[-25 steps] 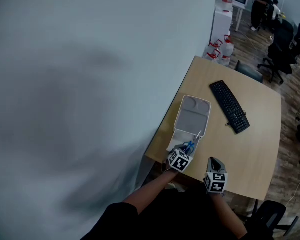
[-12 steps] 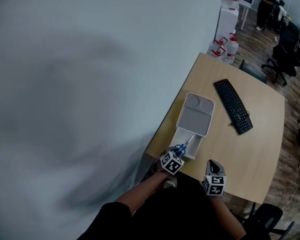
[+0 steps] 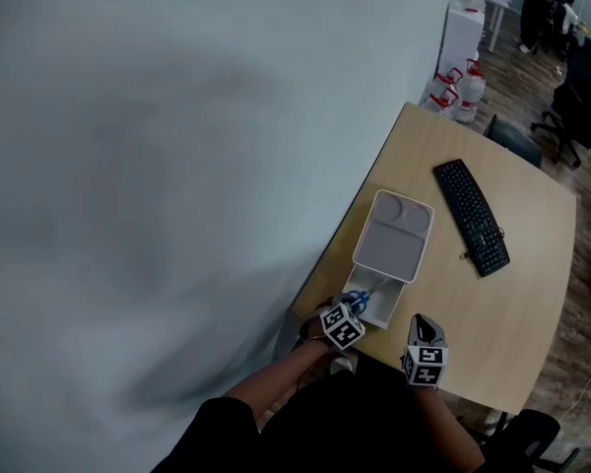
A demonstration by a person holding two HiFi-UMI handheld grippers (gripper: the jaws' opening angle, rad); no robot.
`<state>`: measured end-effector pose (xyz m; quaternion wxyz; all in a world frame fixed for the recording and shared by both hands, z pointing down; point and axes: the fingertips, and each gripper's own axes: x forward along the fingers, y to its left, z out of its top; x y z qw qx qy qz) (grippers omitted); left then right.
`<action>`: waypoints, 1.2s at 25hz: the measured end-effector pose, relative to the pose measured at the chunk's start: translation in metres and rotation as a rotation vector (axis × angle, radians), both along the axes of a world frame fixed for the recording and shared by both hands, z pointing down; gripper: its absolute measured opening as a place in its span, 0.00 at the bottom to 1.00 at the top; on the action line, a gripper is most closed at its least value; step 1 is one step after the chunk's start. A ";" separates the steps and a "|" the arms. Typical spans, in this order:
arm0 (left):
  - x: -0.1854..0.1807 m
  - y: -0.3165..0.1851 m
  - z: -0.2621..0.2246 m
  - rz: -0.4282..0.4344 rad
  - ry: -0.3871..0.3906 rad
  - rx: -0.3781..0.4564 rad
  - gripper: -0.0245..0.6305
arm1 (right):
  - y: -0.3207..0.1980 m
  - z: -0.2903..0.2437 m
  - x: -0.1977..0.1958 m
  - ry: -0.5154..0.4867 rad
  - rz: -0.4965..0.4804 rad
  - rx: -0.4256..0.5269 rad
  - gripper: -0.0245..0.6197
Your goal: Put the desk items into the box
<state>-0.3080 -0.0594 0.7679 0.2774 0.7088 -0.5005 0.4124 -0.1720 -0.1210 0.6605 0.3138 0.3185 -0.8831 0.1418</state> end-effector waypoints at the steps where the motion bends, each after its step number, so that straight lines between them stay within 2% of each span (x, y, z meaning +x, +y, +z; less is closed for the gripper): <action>1: 0.000 -0.005 0.001 0.011 0.001 -0.007 0.16 | -0.005 0.000 -0.001 -0.004 0.002 0.000 0.13; 9: 0.006 -0.031 0.010 0.028 0.035 -0.045 0.16 | -0.032 0.006 0.013 0.007 0.048 -0.017 0.13; 19: 0.020 -0.046 0.034 0.072 0.039 -0.123 0.16 | -0.052 0.016 0.033 0.013 0.093 -0.036 0.13; 25: 0.017 -0.053 0.042 0.072 0.016 -0.133 0.16 | -0.057 0.024 0.046 0.015 0.122 -0.050 0.13; 30: 0.022 -0.054 0.044 0.076 0.027 -0.144 0.17 | -0.060 0.028 0.052 0.015 0.138 -0.058 0.13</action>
